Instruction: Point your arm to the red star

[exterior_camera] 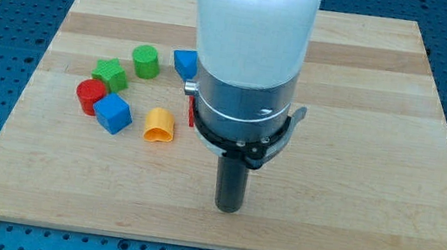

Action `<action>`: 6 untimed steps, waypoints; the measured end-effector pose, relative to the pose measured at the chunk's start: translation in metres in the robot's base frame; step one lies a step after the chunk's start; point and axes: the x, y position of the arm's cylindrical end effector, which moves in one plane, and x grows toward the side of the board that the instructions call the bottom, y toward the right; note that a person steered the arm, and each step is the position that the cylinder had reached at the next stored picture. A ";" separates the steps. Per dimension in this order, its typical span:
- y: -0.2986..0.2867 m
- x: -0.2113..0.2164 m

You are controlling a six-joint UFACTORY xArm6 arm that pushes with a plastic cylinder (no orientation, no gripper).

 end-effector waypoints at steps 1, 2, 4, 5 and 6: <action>0.091 -0.010; 0.187 -0.013; 0.127 -0.050; 0.049 -0.078; -0.012 -0.090</action>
